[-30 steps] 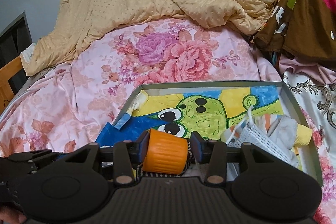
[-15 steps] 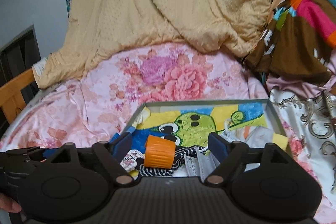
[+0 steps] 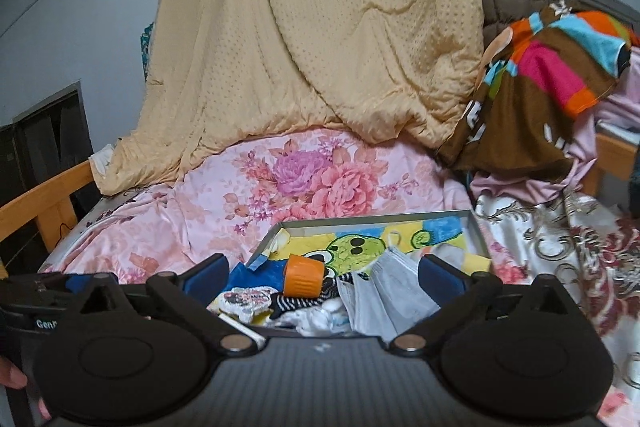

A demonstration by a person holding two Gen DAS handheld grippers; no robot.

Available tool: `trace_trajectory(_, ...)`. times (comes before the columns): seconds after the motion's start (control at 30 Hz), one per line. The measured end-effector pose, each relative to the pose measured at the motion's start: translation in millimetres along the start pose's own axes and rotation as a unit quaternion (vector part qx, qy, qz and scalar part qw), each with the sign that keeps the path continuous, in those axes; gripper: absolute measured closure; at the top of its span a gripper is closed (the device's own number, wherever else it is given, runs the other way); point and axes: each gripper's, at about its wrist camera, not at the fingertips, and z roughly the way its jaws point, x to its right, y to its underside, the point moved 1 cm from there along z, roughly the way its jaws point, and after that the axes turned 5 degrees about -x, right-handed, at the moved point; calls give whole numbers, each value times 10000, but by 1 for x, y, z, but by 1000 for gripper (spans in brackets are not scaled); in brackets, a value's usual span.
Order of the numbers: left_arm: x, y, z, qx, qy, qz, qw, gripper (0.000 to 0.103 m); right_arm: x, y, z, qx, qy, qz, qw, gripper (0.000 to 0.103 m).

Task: Organize soft objects
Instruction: 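Move both grippers back toward the linen pouch and blue-white packet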

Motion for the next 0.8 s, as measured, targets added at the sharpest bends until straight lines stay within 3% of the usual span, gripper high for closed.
trace_trajectory(0.33,28,35,-62,184,47,-45,9998,1,-8,38,-60,120,52,-143,9998,0)
trace_trajectory(0.8,36,89,-98,-301,-166,-218,9992,1,3,97,-94,-232,173,52,9996,0)
